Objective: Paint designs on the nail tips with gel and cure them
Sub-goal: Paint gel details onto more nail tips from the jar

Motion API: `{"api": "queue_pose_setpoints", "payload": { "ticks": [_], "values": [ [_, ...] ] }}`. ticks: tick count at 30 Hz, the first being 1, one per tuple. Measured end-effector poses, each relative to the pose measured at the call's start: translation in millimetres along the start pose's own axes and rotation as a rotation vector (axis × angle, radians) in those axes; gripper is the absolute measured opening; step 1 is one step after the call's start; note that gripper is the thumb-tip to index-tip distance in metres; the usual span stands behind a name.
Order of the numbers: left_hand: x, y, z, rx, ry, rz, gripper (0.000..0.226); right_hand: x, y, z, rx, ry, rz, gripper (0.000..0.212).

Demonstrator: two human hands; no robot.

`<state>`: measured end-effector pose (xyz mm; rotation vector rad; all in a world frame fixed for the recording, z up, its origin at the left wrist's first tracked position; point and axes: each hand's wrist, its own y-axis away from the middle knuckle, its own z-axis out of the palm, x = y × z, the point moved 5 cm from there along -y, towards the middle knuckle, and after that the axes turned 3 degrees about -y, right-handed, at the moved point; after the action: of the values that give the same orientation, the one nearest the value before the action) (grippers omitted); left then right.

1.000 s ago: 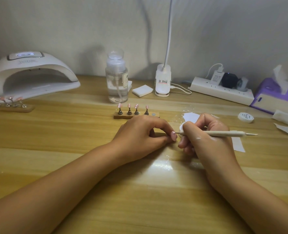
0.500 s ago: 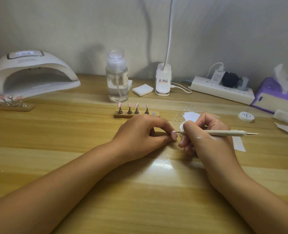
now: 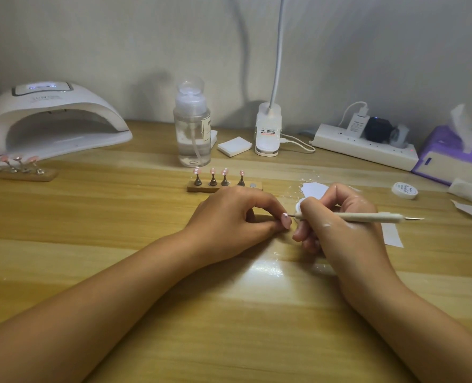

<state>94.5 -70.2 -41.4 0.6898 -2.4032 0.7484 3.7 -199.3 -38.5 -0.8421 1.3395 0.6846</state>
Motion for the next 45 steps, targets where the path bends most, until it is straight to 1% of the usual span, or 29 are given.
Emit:
{"api": "queue_pose_setpoints", "payload": {
  "ticks": [3,7,13,16,19,21,28,32,35,37,41,43,45],
  "values": [
    [0,0,0,-0.003,0.001,-0.001,0.006,1,0,-1,0.009,-0.012,-0.002,0.026],
    [0,0,0,-0.005,-0.002,-0.008,0.007,-1,1,-3,0.04,-0.046,-0.018,0.019],
    [0,1,1,-0.004,-0.008,-0.052,0.002,-3,1,-9,0.133,-0.136,-0.08,0.031],
    [1,0,0,-0.024,0.017,-0.064,0.008,-5,0,-14,0.172,-0.142,-0.157,0.03],
    [1,1,0,-0.05,0.032,-0.062,0.011,-8,-4,-20,0.183,-0.079,-0.2,0.021],
    [1,1,0,-0.059,0.045,-0.056,0.011,-9,-6,-23,0.179,-0.025,-0.212,0.02],
    [1,1,-1,-0.062,0.044,-0.039,0.008,7,-16,-30,0.231,0.131,-0.121,0.024],
    [0,1,-1,-0.056,0.044,-0.032,0.009,5,-17,-29,0.237,0.289,-0.159,0.026],
    [0,0,0,-0.064,0.064,-0.028,0.01,3,-17,-26,0.227,0.356,-0.174,0.026],
    [-1,0,0,-0.063,0.064,-0.028,0.009,3,-16,-28,0.243,0.309,-0.175,0.026],
    [-1,0,0,-0.064,0.06,-0.028,0.008,-3,-8,-29,0.253,0.067,-0.154,0.024],
    [0,0,0,-0.059,0.051,-0.025,0.007,-10,-1,-22,0.179,-0.037,-0.171,0.022],
    [0,0,0,-0.054,0.049,-0.022,0.008,-13,5,-13,0.089,-0.106,-0.142,0.021]
  ]
}}
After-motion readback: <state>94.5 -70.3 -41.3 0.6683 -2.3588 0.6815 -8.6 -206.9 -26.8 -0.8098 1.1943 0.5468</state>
